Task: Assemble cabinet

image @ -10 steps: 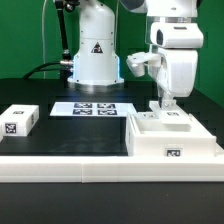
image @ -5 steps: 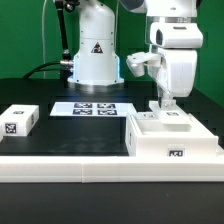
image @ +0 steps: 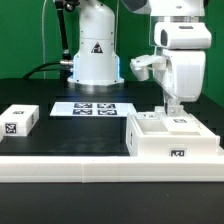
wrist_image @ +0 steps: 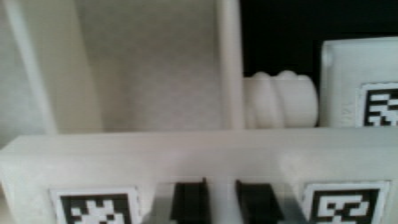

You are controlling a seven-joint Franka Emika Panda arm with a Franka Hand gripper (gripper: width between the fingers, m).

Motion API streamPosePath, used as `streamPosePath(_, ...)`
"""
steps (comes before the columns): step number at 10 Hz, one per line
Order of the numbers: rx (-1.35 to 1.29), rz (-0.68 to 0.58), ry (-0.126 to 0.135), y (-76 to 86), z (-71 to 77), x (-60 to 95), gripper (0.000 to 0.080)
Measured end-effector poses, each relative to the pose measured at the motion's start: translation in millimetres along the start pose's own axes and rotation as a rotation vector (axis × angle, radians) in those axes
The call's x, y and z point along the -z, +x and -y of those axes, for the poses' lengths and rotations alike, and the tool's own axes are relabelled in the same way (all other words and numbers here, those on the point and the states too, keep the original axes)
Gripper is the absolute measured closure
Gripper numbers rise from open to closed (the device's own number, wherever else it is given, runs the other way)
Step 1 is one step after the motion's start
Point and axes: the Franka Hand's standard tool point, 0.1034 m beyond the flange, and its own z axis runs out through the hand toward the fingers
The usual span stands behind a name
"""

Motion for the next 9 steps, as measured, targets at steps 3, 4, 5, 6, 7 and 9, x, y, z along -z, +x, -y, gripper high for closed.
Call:
streamPosePath(3,0.0,0.0,0.001,-0.1,1.7,0.0,0.0729)
streamPosePath(4,-0.001,0.0,0.001,-0.1,1.7,0.0,0.0729)
streamPosePath(5,0.0,0.0,0.003,-0.4,1.4,-0.2,0.0729)
streamPosePath(6,0.006,0.004,0.012,-2.0,-6.4,-0.4,0.0729)
streamPosePath(7,0.006,0.002,0.007,-1.3,-20.3,-0.4,0.0729)
streamPosePath(9,-0.001,0.002,0.006,-0.4,-37.3,-1.1,0.0729)
